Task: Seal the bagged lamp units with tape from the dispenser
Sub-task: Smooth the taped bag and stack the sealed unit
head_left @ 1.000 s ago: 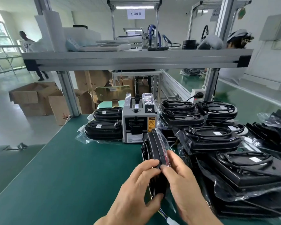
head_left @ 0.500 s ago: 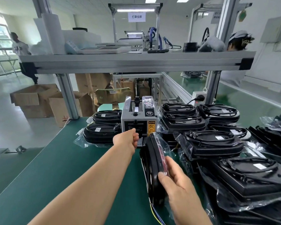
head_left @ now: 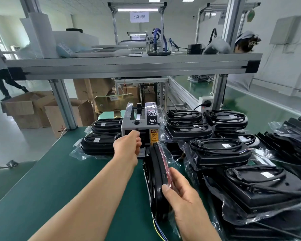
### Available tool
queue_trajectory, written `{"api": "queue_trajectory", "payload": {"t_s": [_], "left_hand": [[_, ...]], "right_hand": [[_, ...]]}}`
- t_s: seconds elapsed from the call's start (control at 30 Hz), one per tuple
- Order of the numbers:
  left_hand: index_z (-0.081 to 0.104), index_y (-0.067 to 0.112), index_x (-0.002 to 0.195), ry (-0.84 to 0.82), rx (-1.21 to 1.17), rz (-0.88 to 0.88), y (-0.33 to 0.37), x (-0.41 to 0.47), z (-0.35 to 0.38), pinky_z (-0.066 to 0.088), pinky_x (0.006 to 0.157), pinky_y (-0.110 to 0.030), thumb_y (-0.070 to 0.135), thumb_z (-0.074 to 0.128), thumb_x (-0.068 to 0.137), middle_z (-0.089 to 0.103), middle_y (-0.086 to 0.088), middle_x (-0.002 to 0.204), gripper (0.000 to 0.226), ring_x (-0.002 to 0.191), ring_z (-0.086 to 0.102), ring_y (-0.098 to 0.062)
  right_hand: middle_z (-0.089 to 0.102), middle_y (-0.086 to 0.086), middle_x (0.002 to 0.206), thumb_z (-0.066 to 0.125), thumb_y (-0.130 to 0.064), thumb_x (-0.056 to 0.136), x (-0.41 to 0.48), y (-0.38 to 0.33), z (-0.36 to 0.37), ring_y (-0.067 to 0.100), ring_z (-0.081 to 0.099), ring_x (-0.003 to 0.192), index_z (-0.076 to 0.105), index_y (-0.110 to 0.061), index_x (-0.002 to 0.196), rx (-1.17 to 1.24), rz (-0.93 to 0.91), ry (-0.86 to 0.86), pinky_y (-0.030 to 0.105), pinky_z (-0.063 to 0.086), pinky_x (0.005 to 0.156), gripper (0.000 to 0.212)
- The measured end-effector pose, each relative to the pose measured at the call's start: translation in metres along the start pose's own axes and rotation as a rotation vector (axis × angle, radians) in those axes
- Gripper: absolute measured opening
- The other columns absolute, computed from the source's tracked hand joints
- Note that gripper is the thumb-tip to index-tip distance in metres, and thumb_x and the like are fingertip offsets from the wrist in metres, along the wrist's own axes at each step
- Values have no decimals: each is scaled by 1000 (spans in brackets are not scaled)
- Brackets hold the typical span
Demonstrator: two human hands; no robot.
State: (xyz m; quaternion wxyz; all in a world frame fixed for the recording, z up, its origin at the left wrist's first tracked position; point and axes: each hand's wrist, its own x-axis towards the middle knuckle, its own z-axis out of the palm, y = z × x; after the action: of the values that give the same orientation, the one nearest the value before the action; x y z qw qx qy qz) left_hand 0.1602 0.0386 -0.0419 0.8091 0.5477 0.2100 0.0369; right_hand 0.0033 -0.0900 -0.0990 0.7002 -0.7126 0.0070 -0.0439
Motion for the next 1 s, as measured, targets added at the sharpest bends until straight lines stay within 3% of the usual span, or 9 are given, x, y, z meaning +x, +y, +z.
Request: {"api": "queue_trajectory", "payload": {"t_s": [0.13,0.2,0.37,0.47,0.67,0.8,1.0], "left_hand": [[70,20,63,-688,324,141,14,-63,-42,40,48,-16,22,75,78,56,1,62,16,49,47,-7],[71,21,66,-866,510,138,16,-83,-54,39,50,-14,29,79,70,55,2,61,12,51,44,-7],[70,19,70,-801,771,199,13,-88,-57,33,55,-16,20,79,80,55,1,66,14,55,38,-7],[70,19,70,-801,789,203,10,-83,-56,36,53,-10,15,76,84,59,9,62,16,52,44,0],[70,18,68,-786,775,211,6,-79,-52,37,50,-6,14,76,84,59,14,56,18,48,48,4],[69,16,68,-746,780,247,2,-78,-52,35,49,-6,15,76,83,56,15,53,17,45,45,5],[70,15,68,-695,795,317,-4,-78,-52,38,53,-9,17,78,81,59,12,58,16,52,49,1]], "right_hand": [[68,-37,103,61,-6,95,2,2,-2,-14,63,102,53,-46,113,6,11,-15,11,45,86,45],[70,-34,98,60,-5,95,2,2,-1,-13,65,95,54,-46,113,7,5,-13,6,48,76,45],[70,-30,107,59,-6,96,-1,0,0,-9,66,99,53,-46,119,21,14,-16,8,49,77,46],[68,-33,108,59,-6,97,-1,-2,2,-10,65,102,52,-46,119,30,21,-19,5,49,77,46],[68,-24,120,61,-5,95,-1,-2,4,-12,61,110,48,-27,144,67,48,6,9,48,87,55],[68,-31,115,60,-6,95,-2,-3,5,-10,61,110,50,-33,138,65,26,2,18,44,97,52],[66,-38,110,60,-11,96,-2,-1,4,-12,62,105,48,-52,120,15,-6,1,18,43,93,49]]}}
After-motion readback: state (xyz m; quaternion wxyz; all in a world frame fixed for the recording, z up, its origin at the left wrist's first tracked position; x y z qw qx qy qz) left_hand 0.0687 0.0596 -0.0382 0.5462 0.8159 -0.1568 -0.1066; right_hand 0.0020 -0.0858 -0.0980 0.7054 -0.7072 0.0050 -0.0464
